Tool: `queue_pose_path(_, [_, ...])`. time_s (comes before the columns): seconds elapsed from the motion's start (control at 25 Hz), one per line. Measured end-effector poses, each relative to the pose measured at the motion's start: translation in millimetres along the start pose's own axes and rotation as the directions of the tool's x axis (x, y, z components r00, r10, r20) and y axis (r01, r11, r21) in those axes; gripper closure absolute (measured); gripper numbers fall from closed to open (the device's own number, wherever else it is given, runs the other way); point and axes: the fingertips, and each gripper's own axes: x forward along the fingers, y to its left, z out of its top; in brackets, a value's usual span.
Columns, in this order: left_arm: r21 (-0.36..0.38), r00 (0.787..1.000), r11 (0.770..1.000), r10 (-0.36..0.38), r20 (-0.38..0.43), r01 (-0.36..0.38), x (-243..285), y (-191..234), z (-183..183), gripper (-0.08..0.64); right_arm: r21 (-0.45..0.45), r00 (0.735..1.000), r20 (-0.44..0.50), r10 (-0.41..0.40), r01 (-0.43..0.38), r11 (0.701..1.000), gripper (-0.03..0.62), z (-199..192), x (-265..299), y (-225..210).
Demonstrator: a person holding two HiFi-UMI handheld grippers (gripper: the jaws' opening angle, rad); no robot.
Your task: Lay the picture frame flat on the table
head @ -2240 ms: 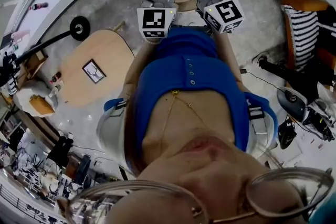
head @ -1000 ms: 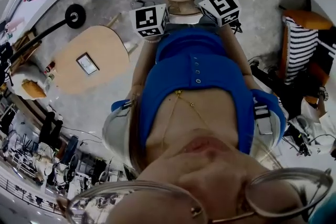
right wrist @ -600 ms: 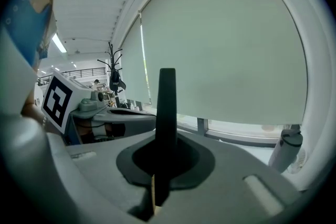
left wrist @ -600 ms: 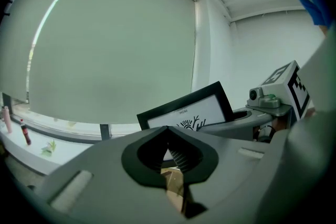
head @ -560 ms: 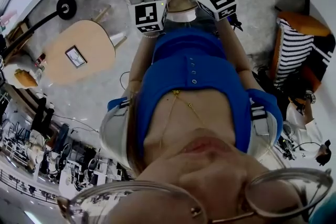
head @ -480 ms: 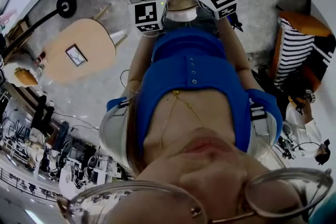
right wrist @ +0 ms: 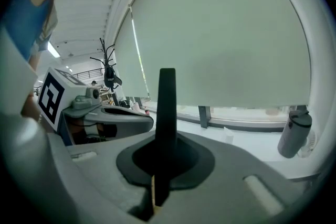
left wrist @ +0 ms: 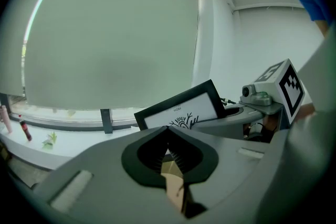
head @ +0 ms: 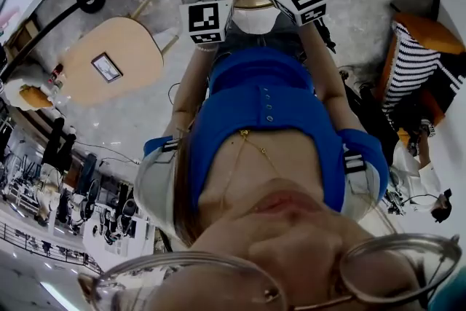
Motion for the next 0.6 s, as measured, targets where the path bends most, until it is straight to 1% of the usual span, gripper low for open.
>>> queue_pose_path(0.16, [-0.007, 0.999, 1.0, -0.009, -0.043, 0.009, 7, 8, -26, 0.56, 0.029, 0.999, -0.037, 0.031, -0.03, 0.999, 0.581, -22, 20, 1])
queue_pose_path(0.4, [0.029, 0.994, 0.999, -0.038, -0.107, 0.042, 24, 8, -61, 0.56, 0.052, 0.996, -0.065, 0.068, -0.065, 0.997, 0.581, -55, 42, -9])
queue_pose_path(0.6, [0.013, 0.988, 1.0, -0.025, -0.154, 0.027, 32, 16, -98, 0.56, 0.074, 0.991, -0.101, 0.087, -0.079, 0.994, 0.581, -85, 62, -12])
